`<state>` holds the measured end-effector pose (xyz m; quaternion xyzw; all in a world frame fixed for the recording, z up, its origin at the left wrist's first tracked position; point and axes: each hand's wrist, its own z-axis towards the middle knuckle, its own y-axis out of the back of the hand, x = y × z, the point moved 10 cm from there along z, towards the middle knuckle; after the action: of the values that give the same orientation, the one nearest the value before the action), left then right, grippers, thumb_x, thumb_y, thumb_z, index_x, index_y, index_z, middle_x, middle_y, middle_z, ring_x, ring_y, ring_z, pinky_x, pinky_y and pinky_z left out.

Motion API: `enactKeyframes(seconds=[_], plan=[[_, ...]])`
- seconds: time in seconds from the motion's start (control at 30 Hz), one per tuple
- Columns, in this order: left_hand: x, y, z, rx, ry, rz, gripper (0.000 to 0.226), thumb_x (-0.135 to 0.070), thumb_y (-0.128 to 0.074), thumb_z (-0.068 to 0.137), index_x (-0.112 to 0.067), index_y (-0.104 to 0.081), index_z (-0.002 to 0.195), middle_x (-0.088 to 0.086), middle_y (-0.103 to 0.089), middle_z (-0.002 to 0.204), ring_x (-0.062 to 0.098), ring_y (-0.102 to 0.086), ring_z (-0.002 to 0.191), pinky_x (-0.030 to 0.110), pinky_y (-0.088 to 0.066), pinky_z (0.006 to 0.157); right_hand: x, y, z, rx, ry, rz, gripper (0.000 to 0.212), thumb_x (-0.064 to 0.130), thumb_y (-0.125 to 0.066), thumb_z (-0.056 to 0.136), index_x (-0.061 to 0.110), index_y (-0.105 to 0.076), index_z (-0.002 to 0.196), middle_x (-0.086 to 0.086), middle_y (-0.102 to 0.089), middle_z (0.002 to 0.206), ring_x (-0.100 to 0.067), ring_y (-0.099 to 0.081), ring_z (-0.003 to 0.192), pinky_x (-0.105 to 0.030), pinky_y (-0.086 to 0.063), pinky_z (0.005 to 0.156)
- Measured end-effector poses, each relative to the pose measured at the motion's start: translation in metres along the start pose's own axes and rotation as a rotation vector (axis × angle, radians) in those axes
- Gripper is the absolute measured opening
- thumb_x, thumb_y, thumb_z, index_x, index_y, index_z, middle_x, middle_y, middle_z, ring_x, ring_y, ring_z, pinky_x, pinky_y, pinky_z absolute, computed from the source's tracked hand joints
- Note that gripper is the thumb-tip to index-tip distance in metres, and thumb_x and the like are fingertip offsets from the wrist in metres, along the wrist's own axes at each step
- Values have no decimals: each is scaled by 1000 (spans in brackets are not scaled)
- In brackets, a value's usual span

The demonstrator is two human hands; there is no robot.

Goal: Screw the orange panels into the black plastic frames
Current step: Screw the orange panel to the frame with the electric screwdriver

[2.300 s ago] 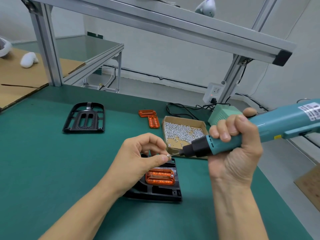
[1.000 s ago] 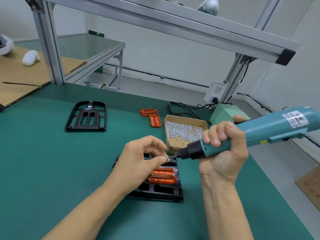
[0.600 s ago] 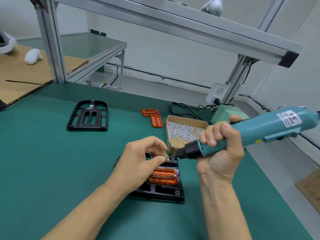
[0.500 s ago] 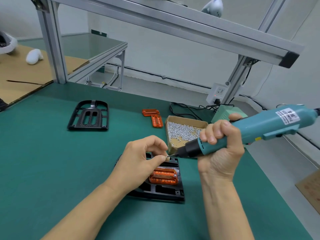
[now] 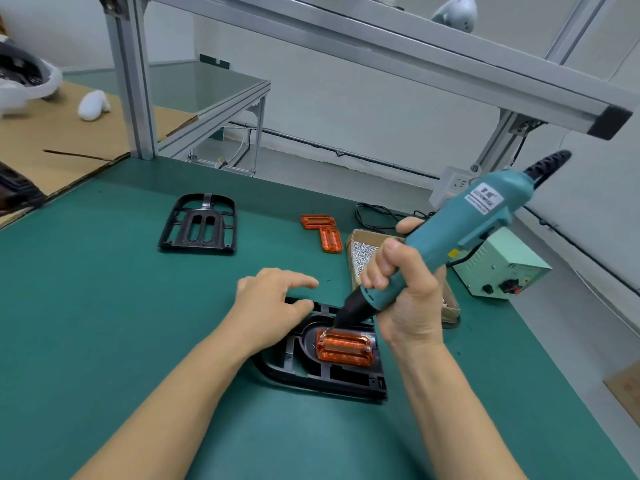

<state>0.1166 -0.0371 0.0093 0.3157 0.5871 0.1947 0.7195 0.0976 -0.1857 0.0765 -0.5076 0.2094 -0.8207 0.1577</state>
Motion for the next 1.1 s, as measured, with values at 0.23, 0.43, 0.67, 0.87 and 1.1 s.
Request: enactKeyframes(seconds=[0.23,0.43,0.67,0.87,1.1], plan=[[4,-12,4,59,-8,65,27,-31,-61,88,-36,-66,115,-16,-62,124,9,-46,124,37,-26,111,-8,-6,1,45,-33,-117,22,0,-53,76,18,-54,88,1,-37,51,-14,-35,38,-22,-36,46],[4,-13,5,58,-4,60,27,-29,-61,88,-36,-67,114,-15,-64,121,9,-49,120,35,-28,110,-8,-13,3,90,-25,-170,21,-1,-52,77,15,-51,90,1,-37,50,-15,-33,38,-23,-37,46],[5,-12,3,68,31,35,31,-26,-65,85,-35,-67,114,-12,-66,116,11,-52,116,34,-33,107,-19,-39,6,289,-77,-259,21,0,-53,77,17,-53,89,2,-41,48,-14,-34,37,-22,-37,46],[8,-14,1,78,56,-5,22,-23,-66,83,-27,-70,105,-1,-69,103,24,-58,98,29,-39,79,-36,-66,3,504,-109,-338,24,4,-57,76,23,-58,90,4,-47,46,-13,-37,37,-23,-38,47],[10,-17,2,110,52,-51,30,-22,-67,83,-31,-70,112,-6,-69,110,14,-61,101,28,-48,88,-30,-48,6,378,-104,-309,26,3,-55,77,22,-55,94,4,-44,46,-13,-36,38,-22,-38,47]])
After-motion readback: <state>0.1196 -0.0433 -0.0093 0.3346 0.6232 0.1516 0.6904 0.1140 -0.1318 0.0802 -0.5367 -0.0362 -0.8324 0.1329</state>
